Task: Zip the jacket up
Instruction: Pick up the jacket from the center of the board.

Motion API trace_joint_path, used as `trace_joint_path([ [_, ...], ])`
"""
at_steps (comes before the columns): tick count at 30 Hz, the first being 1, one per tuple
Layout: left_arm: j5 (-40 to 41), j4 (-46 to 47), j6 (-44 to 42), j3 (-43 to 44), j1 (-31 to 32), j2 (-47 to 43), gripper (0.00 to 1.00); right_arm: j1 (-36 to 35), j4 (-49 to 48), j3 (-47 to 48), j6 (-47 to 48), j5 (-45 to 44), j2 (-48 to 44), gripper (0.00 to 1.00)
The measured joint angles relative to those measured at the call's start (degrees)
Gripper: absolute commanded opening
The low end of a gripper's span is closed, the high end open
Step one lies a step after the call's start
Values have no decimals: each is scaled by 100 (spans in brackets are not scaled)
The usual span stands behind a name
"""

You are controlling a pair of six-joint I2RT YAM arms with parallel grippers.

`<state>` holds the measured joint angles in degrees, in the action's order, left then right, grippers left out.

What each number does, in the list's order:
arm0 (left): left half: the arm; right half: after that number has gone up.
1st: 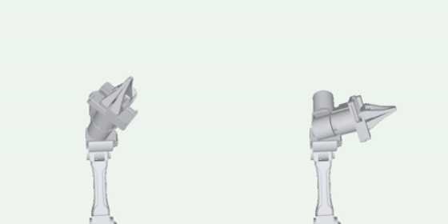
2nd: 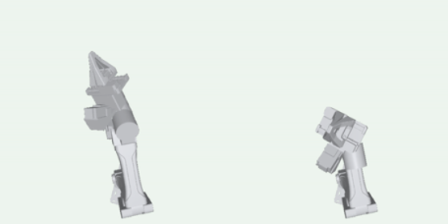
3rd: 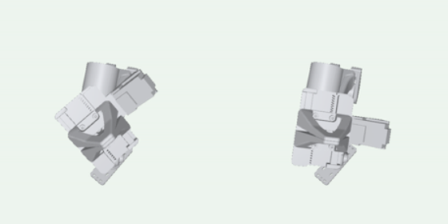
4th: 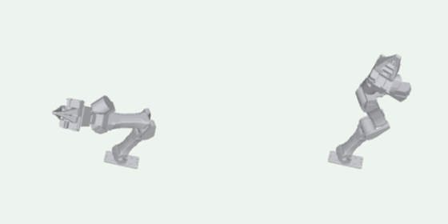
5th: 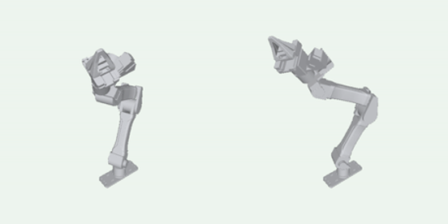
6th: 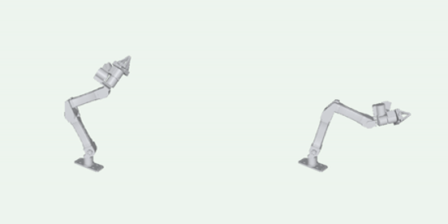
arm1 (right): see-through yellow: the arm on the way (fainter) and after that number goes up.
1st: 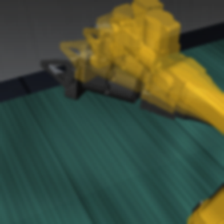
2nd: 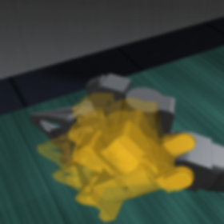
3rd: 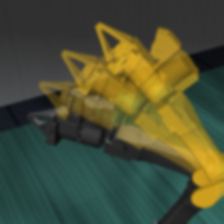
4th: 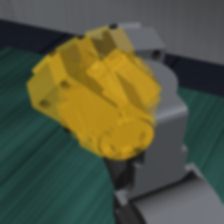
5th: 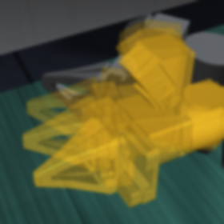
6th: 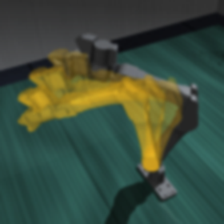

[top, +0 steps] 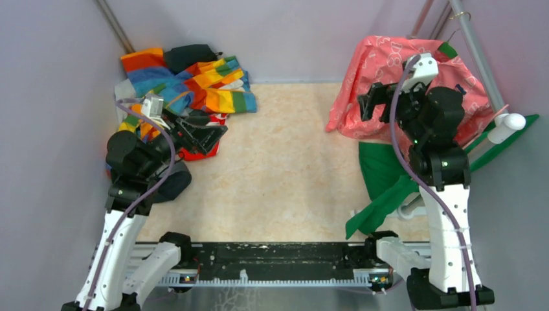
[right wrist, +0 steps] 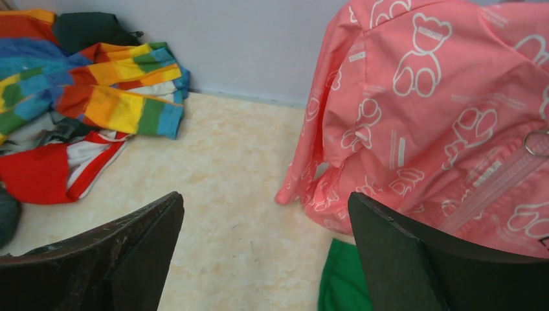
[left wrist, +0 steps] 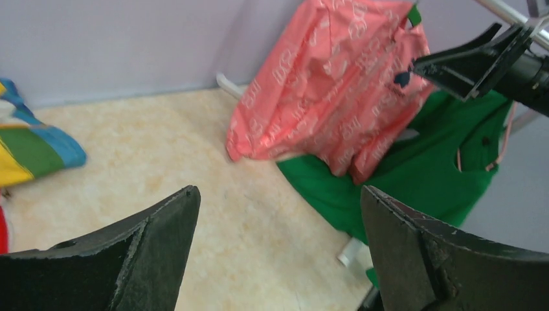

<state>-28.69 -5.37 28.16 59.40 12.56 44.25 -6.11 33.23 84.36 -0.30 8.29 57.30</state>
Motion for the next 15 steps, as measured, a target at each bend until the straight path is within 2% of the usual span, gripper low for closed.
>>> trace_joint_path([
  [3,-162,-79,98,-304,238,-188,98,173,251,-37,-181,271,-291,99],
  [9,-87,-160,149,-691,1624,-160,99,487,544,-199,-326,997,-741,99],
  [11,52,-173,122,-763,2135,-42,99,553,625,-356,-160,1447,-883,99],
  [15,391,-144,9,-1014,2754,203,99,627,857,-844,551,2485,-1038,98],
])
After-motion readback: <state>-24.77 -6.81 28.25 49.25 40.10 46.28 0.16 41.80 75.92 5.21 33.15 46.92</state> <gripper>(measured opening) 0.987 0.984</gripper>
